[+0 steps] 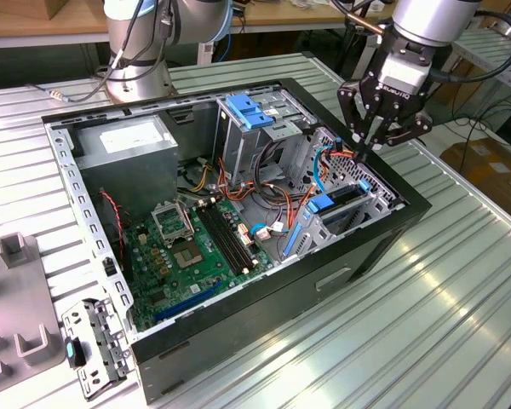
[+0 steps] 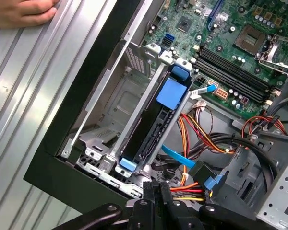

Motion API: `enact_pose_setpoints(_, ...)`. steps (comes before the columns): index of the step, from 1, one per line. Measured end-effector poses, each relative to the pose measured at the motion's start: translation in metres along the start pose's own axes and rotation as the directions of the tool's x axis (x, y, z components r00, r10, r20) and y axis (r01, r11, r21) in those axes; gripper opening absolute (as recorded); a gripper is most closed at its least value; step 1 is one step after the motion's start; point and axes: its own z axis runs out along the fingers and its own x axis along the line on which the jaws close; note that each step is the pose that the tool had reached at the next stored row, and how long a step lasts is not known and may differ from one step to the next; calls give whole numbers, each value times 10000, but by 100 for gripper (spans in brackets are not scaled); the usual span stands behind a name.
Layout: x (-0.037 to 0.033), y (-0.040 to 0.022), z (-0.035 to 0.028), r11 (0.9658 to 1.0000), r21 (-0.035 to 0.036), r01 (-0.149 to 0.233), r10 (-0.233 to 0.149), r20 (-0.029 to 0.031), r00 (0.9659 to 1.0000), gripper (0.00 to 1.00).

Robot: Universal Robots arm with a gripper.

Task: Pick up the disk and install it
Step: 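Insert the first disk wire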

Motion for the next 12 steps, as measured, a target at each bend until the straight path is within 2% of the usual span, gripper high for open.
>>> enact_pose_setpoints(5, 0, 1, 0, 9975, -33, -699, 699, -14, 9976, 16)
enact_pose_setpoints(10, -1, 1, 0, 9907, -63, -1356, 1355, -30, 9908, 16)
enact_pose_setpoints(12, -18, 32, -2, 9892, -69, -1463, 1463, -33, 9892, 16)
